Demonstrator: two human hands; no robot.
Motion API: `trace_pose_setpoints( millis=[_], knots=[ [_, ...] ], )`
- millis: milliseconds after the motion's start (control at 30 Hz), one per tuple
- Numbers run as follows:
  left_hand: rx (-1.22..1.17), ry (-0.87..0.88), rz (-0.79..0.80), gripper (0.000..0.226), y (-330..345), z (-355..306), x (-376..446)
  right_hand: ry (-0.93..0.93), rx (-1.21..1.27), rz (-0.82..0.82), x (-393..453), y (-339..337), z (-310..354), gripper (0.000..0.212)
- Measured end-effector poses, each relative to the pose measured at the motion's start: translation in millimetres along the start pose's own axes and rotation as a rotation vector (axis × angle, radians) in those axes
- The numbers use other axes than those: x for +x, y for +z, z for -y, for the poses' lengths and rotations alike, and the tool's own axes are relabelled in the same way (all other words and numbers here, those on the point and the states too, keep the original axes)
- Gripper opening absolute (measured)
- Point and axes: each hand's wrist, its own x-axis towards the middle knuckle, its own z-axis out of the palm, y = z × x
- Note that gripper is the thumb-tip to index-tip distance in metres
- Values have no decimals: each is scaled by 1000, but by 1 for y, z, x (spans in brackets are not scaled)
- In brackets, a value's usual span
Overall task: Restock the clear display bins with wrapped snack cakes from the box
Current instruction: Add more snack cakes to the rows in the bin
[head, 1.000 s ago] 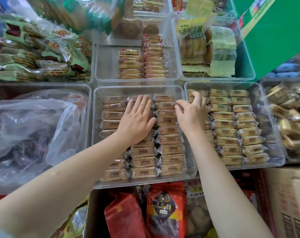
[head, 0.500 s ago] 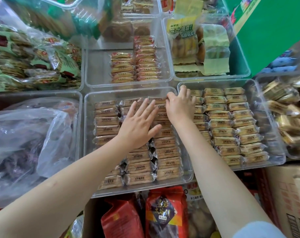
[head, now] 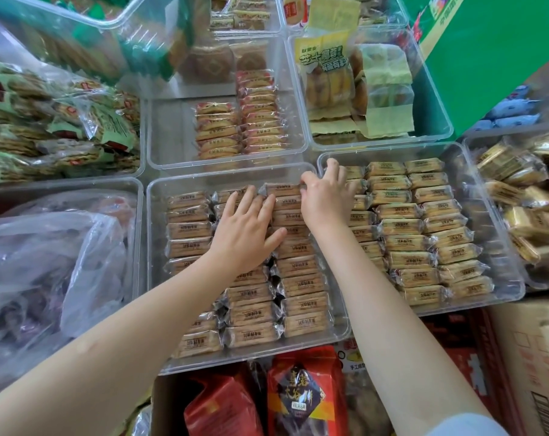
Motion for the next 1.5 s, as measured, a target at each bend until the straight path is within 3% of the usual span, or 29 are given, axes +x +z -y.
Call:
trace_pose_setpoints(
  millis=[200, 333, 433, 567, 733, 1067, 1333, 1500],
  knots=[
    [-67, 7, -29, 75, 1, -2, -3, -18, 83, -184, -1, 4, 0, 3],
    [-102, -26, -86, 73, 1, -5, -2, -29, 132, -320, -2, 6, -1, 6],
    [-112, -7, -98, 74, -3, -8, 4, -48, 115, -312, -2, 6, -2, 6],
    [-80, -2, 3, 75, -1, -8, 9, -48, 89, -236, -2, 9, -2, 6],
    [-103, -21, 42, 77, -2, -7, 12, -75, 182, -296, -8, 5, -9, 10],
    [-65, 68, 37, 77, 1, -8, 13, -94, 71, -37, -23, 2, -12, 23],
    [-66, 103, 37, 78, 3, -13, 19, -130, 83, -240, -26, 5, -12, 3],
    [-6, 99, 65, 85, 4, -17, 20, -123, 86, -234, -26, 4, -13, 2]
  ],
)
